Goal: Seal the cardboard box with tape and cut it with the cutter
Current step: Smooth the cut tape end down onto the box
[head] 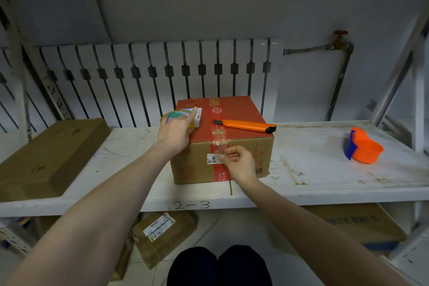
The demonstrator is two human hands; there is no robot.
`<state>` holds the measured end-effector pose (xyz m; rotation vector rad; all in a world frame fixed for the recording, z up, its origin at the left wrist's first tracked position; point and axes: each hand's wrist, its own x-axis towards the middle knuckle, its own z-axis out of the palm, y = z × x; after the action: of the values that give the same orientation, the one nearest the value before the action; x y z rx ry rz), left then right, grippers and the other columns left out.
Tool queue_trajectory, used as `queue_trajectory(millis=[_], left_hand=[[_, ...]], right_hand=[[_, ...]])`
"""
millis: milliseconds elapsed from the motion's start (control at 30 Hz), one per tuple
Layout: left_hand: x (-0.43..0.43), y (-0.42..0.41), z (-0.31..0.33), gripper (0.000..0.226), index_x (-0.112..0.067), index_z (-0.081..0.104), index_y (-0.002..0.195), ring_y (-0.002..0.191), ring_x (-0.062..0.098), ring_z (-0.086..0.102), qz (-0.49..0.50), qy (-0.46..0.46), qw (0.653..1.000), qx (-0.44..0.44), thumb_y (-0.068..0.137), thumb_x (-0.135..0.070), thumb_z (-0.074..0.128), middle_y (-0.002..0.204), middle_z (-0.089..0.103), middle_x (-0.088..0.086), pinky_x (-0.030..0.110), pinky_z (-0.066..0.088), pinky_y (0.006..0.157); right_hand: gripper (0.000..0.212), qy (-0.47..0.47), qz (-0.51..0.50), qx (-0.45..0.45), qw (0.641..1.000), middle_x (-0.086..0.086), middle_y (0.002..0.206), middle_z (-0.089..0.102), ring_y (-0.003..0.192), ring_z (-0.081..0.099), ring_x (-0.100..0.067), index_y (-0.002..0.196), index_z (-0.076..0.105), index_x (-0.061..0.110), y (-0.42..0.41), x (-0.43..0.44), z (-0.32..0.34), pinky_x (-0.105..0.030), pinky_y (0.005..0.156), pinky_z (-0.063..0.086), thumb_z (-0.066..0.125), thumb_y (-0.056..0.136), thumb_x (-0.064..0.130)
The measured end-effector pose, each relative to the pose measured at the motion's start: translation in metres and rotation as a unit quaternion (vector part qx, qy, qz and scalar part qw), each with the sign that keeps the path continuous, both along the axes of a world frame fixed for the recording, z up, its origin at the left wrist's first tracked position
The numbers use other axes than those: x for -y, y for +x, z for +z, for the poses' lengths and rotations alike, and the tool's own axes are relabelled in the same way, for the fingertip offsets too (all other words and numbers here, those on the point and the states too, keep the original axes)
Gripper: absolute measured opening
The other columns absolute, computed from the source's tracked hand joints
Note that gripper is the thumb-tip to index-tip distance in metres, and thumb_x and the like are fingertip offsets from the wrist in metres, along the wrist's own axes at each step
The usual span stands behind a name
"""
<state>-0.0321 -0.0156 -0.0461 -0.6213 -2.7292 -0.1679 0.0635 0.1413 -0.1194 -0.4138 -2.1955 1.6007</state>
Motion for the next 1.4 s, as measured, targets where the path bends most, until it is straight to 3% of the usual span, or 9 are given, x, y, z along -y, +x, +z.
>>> queue_trajectory(millis=[67, 133, 233, 300, 567, 867, 1033, 1200, 1400], left_hand=[[-0.003, 0.006, 0.003, 0.087, -0.021, -0.004, 0.151, 0.128, 0.029, 0.047, 0.01, 0.034, 0.999, 0.011, 0.09, -0.026, 0.058, 0.14, 0.049, 0.01, 0.048, 0.028, 0.113], [-0.005, 0.015, 0.008, 0.09, -0.016, 0.001, 0.151, 0.133, 0.03, 0.041, 0.004, 0.08, 0.997, -0.015, 0.086, -0.028, 0.063, 0.144, 0.043, 0.011, 0.048, 0.03, 0.113], [-0.009, 0.027, 0.005, 0.06, -0.014, 0.038, 0.14, 0.127, 0.027, 0.044, -0.078, 0.113, 0.985, -0.104, 0.085, -0.017, 0.061, 0.135, 0.049, 0.009, 0.04, 0.038, 0.105], [-0.013, 0.033, -0.001, 0.036, -0.014, 0.058, 0.12, 0.117, 0.026, 0.049, -0.131, 0.098, 0.98, -0.118, 0.084, -0.012, 0.057, 0.121, 0.056, 0.006, 0.037, 0.042, 0.097], [-0.023, 0.035, -0.005, 0.028, -0.018, 0.064, 0.112, 0.108, 0.022, 0.054, -0.119, 0.065, 0.99, -0.029, 0.087, -0.02, 0.053, 0.113, 0.066, 0.001, 0.04, 0.046, 0.094], [-0.037, 0.034, -0.004, 0.027, -0.022, 0.071, 0.098, 0.104, 0.022, 0.055, -0.047, 0.032, 0.998, -0.01, 0.084, -0.043, 0.061, 0.097, 0.069, 0.0, 0.04, 0.046, 0.089], [-0.043, 0.035, -0.002, 0.028, -0.018, 0.072, 0.095, 0.102, 0.023, 0.055, -0.032, 0.027, 0.999, -0.033, 0.082, -0.042, 0.065, 0.095, 0.067, 0.005, 0.036, 0.045, 0.086], [-0.04, 0.036, -0.004, 0.032, -0.018, 0.071, 0.092, 0.102, 0.022, 0.055, -0.07, -0.082, 0.989, -0.104, 0.087, -0.045, 0.056, 0.093, 0.07, 0.001, 0.038, 0.042, 0.089], [-0.04, 0.038, -0.001, 0.031, -0.015, 0.068, 0.084, 0.098, 0.021, 0.055, -0.084, -0.09, 0.987, -0.103, 0.084, -0.042, 0.054, 0.089, 0.068, 0.002, 0.033, 0.041, 0.073]], right_hand=[[0.009, -0.014, 0.003, -0.001, 1.0, 0.003, 0.083, 0.063, 0.083, 0.061, -0.014, 0.089, 0.062, 0.015, 0.001, 0.0, 0.0, -0.027, 0.078, 0.053, 0.069, 0.083, 0.016], [0.007, -0.04, 0.011, 0.002, 0.999, 0.0, 0.087, 0.065, 0.087, 0.064, -0.018, 0.087, 0.062, 0.016, 0.001, -0.001, 0.0, -0.032, 0.082, 0.055, 0.068, 0.084, 0.017], [0.012, -0.102, 0.022, 0.01, 0.994, -0.005, 0.089, 0.068, 0.086, 0.065, -0.019, 0.087, 0.063, 0.015, 0.003, -0.001, 0.002, -0.039, 0.085, 0.054, 0.065, 0.086, 0.027], [0.019, -0.155, 0.031, 0.012, 0.987, -0.003, 0.082, 0.068, 0.076, 0.065, -0.014, 0.086, 0.063, 0.014, 0.005, 0.001, 0.006, -0.032, 0.079, 0.053, 0.061, 0.089, 0.033], [0.016, -0.303, 0.013, 0.101, 0.948, -0.004, 0.07, 0.065, 0.059, 0.06, -0.01, 0.086, 0.064, 0.006, 0.005, 0.006, 0.027, -0.022, 0.06, 0.05, 0.067, 0.086, 0.022], [0.026, -0.293, 0.009, 0.159, 0.943, -0.001, 0.072, 0.069, 0.062, 0.064, -0.009, 0.097, 0.067, 0.006, -0.001, 0.0, 0.027, -0.021, 0.058, 0.051, 0.073, 0.081, 0.026], [0.023, -0.273, 0.004, 0.17, 0.947, 0.0, 0.074, 0.069, 0.063, 0.064, -0.007, 0.092, 0.066, 0.008, -0.003, 0.0, 0.027, -0.02, 0.056, 0.049, 0.072, 0.082, 0.028], [0.024, -0.266, 0.002, 0.176, 0.948, 0.001, 0.073, 0.068, 0.062, 0.063, -0.006, 0.092, 0.066, 0.007, -0.006, -0.001, 0.024, -0.02, 0.06, 0.05, 0.071, 0.083, 0.029], [0.022, -0.264, 0.005, 0.159, 0.951, 0.001, 0.075, 0.069, 0.063, 0.063, -0.006, 0.091, 0.067, 0.008, -0.005, -0.001, 0.021, -0.019, 0.06, 0.051, 0.072, 0.082, 0.028]])
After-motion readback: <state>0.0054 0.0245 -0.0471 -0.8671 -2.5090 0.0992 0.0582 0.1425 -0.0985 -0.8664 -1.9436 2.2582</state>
